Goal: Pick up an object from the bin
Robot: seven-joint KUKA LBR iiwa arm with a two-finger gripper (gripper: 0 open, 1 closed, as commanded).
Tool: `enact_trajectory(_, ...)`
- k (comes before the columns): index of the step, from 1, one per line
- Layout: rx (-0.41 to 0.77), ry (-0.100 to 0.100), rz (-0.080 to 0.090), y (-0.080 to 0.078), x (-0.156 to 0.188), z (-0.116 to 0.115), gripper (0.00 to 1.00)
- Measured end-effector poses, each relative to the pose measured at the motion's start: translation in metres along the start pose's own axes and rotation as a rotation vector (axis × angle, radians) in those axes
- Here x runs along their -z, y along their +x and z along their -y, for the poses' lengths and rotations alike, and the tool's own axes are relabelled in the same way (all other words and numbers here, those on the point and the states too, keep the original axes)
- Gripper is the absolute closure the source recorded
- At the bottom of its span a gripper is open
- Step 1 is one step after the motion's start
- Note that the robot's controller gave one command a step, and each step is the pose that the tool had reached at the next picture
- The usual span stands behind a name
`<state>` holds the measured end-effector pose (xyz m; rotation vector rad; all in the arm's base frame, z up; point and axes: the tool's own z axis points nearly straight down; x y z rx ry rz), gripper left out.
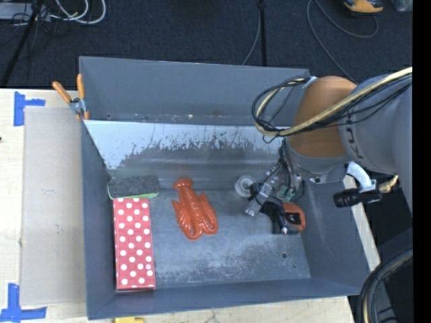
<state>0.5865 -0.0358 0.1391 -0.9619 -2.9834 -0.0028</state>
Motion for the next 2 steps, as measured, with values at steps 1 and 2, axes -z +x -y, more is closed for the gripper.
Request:
enact_trajectory(1, 0.000, 0.000, 0.000, 0.000, 0.012, 0.000, 1.00)
enact_trajectory(2, 0.001, 0.000, -0.001, 0.000, 0.024, 0.000, 1.00)
